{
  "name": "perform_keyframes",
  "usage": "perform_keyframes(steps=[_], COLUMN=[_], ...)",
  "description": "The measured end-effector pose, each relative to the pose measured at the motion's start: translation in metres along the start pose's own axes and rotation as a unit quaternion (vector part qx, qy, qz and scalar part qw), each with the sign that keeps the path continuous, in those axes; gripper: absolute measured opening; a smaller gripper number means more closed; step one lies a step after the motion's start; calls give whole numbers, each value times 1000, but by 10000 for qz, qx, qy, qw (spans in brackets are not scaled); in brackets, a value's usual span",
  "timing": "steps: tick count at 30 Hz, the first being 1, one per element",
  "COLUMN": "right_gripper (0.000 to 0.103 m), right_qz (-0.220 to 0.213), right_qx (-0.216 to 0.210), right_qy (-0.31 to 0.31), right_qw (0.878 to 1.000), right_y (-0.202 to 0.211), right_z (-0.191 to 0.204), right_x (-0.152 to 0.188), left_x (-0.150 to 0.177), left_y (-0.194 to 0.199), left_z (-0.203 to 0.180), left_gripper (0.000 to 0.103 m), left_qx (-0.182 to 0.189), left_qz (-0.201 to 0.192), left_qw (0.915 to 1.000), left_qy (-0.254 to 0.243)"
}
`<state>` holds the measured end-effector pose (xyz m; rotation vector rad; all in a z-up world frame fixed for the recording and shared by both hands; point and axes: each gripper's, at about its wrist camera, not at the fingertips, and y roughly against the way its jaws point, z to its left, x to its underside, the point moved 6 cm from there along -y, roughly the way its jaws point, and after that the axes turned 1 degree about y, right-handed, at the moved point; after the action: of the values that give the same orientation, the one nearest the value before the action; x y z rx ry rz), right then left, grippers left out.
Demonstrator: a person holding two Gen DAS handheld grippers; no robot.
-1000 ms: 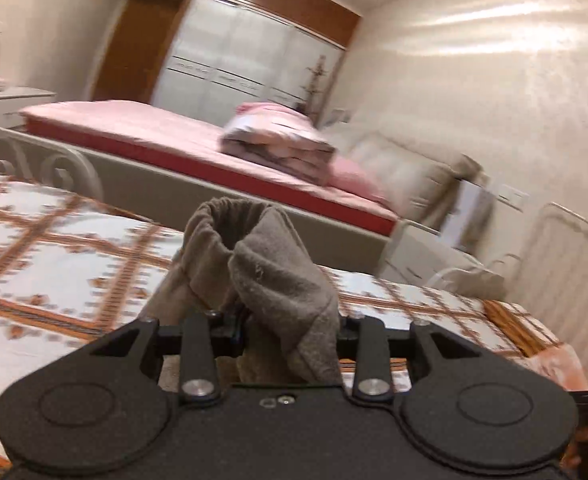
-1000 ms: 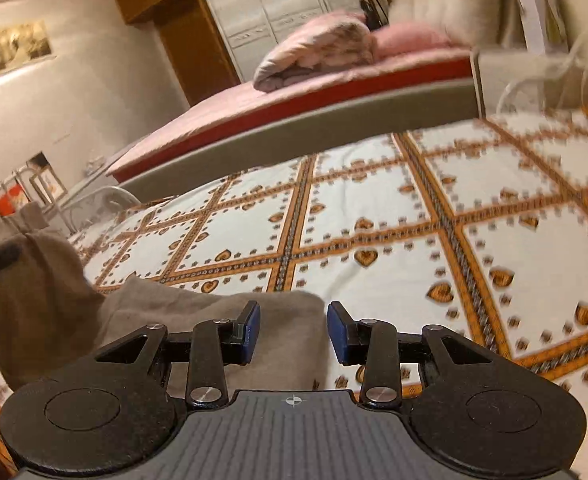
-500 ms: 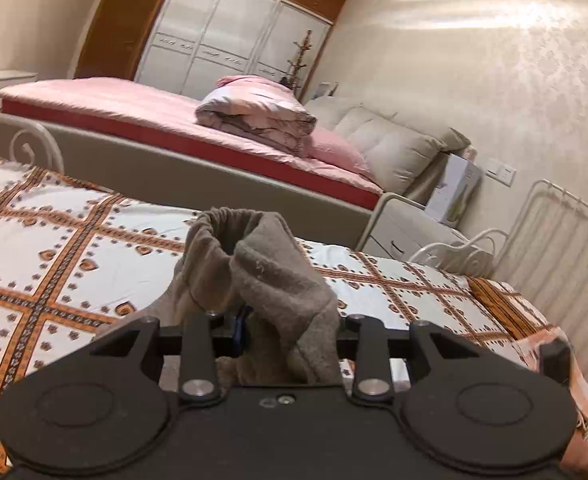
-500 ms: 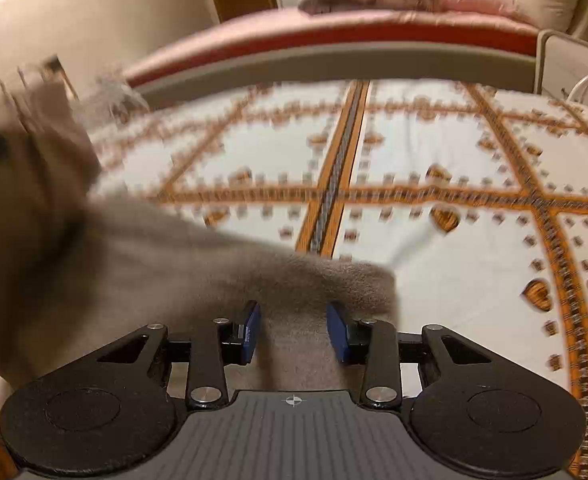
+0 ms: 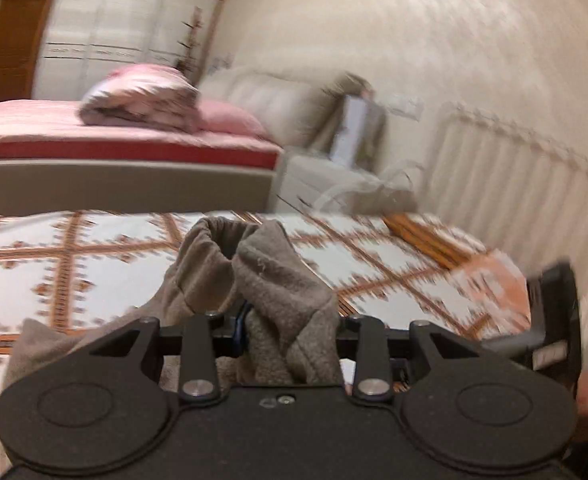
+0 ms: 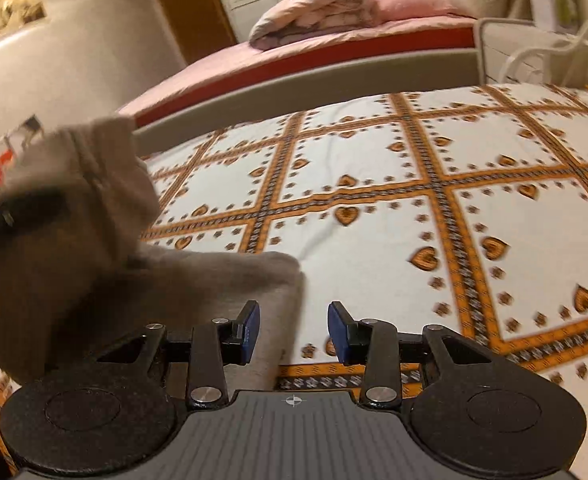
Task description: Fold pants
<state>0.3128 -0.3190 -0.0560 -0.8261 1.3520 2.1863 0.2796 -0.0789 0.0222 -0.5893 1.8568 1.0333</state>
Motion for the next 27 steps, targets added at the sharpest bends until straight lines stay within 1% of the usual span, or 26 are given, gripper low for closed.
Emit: perform_keyframes(steps=[1,2,3,4,5,7,9,11,14,16,17,18,19,21,22,23,24,25,27], right_gripper=[39,39,39,39,39,39,40,40,41,47,60,66,66,66,66,62,54,53,53], right_qz=[-34,-59,-69,-73,-74,-87,-72,-33,64,144,183,178,112,-287,-382,-391,-279,-115,228], right_qx=[8,24,41,68,92,18,-116,-329,-672,-831,-866,-860,-860,-761,-842,-1006,-1229,-1267,-945], right_qy=[-69,-116,-141,-176,-239,-399,-550,-660,-859,-980,-1050,-1115,-1132,-961,-840,-789,-743,-647,-399], right_qw=[10000,9999,9999,9998,9996,9992,9984,9973,9940,9916,9905,9899,9898,9920,9922,9910,9892,9898,9945], right_y=[5,9,12,14,17,21,21,20,12,6,2,0,-1,7,10,10,8,4,-10], right_z=[-4,-7,-11,-13,-17,-21,-22,-19,-11,-7,-6,-4,-2,5,11,17,24,30,35], right_x=[0,1,1,3,4,6,7,9,11,13,14,15,14,6,2,0,0,4,15], left_x=[7,17,27,36,39,35,28,22,21,21,19,20,21,21,21,22,23,23,25], left_y=[-11,-22,-32,-39,-39,-32,-24,-18,-2,4,7,10,14,19,21,24,25,26,26], left_z=[-10,-17,-22,-27,-30,-27,-11,5,37,57,63,69,75,82,86,90,93,96,98], left_gripper=[28,32,44,70,77,76,76,76,76,76,76,76,76,76,76,76,76,76,76], left_qx=[-6,-62,-148,-225,-302,-293,-325,-521,-857,-1116,-1196,-1282,-1353,-1455,-1516,-1540,-1550,-1586,-1603], left_qz=[169,437,685,781,725,541,478,471,531,634,673,712,761,825,868,900,932,960,1002], left_qw=[9998,9989,9972,9961,9962,9976,9983,9975,9945,9911,9899,9886,9872,9853,9838,9830,9824,9815,9808], left_qy=[-108,-181,-263,-354,-382,-309,-87,58,282,352,355,351,352,360,399,439,464,471,486])
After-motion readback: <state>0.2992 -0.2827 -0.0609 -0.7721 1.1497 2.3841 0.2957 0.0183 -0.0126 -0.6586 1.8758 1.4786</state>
